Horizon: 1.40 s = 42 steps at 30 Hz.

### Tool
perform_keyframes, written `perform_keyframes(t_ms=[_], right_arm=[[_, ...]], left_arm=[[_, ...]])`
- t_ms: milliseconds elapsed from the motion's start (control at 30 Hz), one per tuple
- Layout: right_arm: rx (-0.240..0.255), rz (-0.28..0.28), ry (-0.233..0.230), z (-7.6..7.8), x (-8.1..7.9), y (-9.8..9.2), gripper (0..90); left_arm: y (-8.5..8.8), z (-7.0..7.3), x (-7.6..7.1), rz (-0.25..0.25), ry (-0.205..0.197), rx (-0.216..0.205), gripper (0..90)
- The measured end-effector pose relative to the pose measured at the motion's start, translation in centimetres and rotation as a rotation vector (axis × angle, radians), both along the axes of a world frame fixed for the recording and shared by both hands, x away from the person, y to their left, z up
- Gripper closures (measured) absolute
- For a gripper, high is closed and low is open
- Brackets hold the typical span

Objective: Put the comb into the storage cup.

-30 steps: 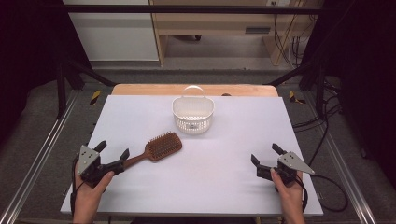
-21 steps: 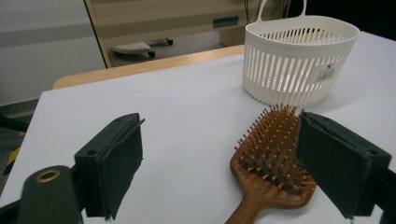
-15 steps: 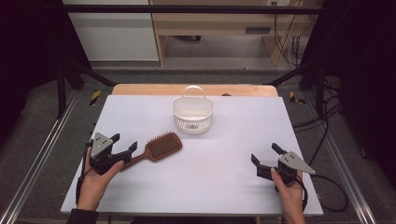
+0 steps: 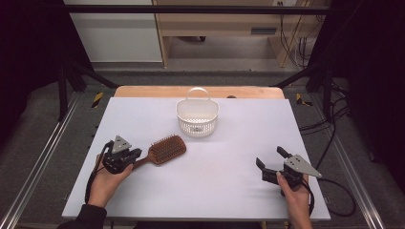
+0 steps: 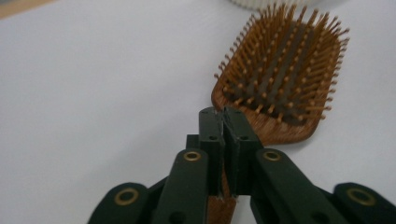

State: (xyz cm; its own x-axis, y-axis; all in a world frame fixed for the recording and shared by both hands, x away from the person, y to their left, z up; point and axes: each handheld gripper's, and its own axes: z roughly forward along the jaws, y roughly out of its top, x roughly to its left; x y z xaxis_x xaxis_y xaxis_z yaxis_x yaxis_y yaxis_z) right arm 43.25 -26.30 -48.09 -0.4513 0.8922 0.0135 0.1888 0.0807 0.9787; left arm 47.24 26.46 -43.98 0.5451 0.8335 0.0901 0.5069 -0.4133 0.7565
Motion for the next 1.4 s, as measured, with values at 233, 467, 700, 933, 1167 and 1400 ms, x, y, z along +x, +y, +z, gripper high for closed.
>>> perform_keyframes(t_ms=[233, 467, 700, 933, 1167, 1400], right_arm=[[-0.007, 0.006, 0.007, -0.1, 0.1, 0.1, 7.7], [-0.011, 0.011, 0.012, -0.1, 0.1, 0.1, 7.7], [-0.013, 0.020, 0.015, -0.1, 0.1, 0.3, 7.9], [-0.017, 0.027, 0.019, -0.1, 0.1, 0.4, 7.9], [-0.018, 0.031, 0.022, -0.1, 0.1, 0.4, 7.9], [-0.019, 0.032, 0.025, -0.1, 0.0, 0.5, 7.9]], left_arm=[[0.2, -1.2, 1.1, -0.012, 0.086, 0.022, 90.0], [0.5, -1.9, 1.8, -0.021, 0.112, 0.073, 89.9], [0.9, -2.4, 1.6, -0.031, 0.136, 0.085, 89.9], [0.8, -2.5, 0.6, -0.044, 0.151, 0.076, 89.9], [-0.2, -2.0, 0.0, -0.077, 0.165, 0.082, 90.0], [-1.1, -1.9, -0.8, -0.097, 0.161, 0.112, 90.0]])
